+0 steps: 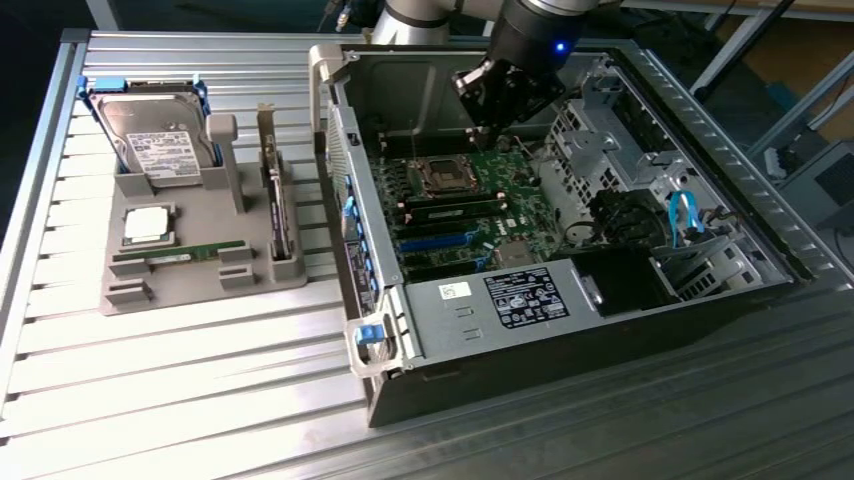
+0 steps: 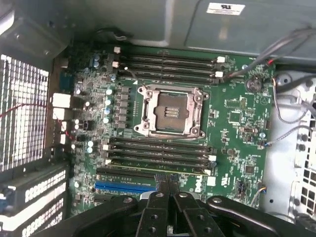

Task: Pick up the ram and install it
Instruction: 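Press down the ram until it locks into place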

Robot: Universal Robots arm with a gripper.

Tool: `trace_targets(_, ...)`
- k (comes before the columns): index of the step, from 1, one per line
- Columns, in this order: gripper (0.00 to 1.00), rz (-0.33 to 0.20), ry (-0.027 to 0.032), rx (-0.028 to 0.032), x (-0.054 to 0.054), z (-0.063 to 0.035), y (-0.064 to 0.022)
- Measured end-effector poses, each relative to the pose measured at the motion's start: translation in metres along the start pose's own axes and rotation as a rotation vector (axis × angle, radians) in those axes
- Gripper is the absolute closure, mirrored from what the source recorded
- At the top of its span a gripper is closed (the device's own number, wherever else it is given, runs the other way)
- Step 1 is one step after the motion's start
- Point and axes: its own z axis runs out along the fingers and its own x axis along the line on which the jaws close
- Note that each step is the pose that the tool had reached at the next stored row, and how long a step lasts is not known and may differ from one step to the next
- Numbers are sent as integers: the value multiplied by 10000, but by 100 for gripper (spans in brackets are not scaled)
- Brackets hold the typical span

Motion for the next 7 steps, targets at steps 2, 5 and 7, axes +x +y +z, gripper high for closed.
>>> trace_targets(2,90,191,-6,-4,0,0,0)
trace_targets(5,90,193,-6,-3,0,0,0)
trace_targets(7,90,193,-5,-3,0,0,0)
